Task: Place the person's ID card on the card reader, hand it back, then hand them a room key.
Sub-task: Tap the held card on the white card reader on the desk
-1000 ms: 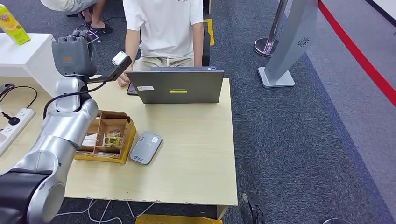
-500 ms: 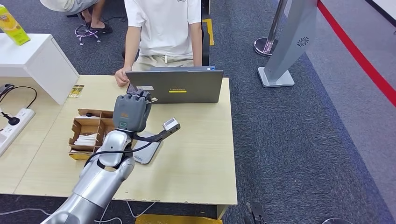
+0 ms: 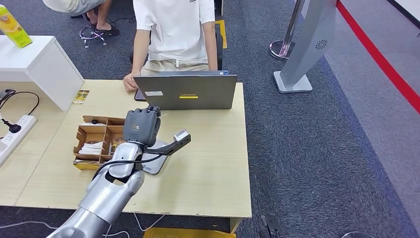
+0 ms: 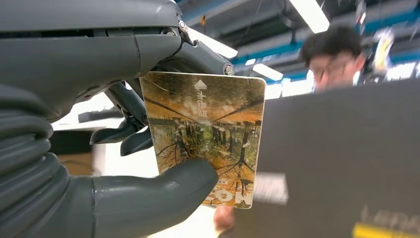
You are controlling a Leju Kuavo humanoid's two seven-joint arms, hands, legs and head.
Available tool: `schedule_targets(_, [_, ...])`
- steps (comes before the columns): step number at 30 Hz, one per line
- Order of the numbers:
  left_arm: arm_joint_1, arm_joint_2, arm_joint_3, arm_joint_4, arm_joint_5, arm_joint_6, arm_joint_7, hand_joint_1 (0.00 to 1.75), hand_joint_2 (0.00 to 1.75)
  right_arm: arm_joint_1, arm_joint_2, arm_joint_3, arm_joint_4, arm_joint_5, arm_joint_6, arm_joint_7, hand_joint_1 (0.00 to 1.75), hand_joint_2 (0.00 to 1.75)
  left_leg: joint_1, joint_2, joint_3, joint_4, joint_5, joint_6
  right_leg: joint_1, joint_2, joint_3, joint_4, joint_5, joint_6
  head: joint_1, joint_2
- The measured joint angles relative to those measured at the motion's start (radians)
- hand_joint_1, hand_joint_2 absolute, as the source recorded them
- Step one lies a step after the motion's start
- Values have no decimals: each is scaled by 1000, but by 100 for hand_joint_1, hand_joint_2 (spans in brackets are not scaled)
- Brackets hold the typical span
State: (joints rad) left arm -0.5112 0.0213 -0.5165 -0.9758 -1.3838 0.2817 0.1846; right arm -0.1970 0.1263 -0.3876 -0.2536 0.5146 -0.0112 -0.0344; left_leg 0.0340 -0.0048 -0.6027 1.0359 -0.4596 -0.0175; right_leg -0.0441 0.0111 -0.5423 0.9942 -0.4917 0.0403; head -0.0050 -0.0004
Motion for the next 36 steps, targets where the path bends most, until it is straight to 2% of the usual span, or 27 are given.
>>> schedule_targets(8, [32, -7, 0, 35, 5, -11, 22, 175, 175, 11, -1, -7, -1, -6, -7, -1, 0, 0, 0, 0, -1, 0, 0, 0, 0, 0, -1, 0, 0, 0, 0, 0])
schedule_targets(13, [57, -4, 0, 35, 18, -49, 32, 175, 175, 16, -5, -13, -2, -2, -3, -1, 0, 0, 0, 0, -2, 0, 0, 0, 0, 0, -1, 0, 0, 0, 0, 0])
schedule_targets(36, [53, -7, 0, 123, 80, -141, 27, 175, 175, 17, -10, -14, -3, 13, 7, 15, 0, 0, 0, 0, -2, 0, 0, 0, 0, 0, -1, 0, 0, 0, 0, 0])
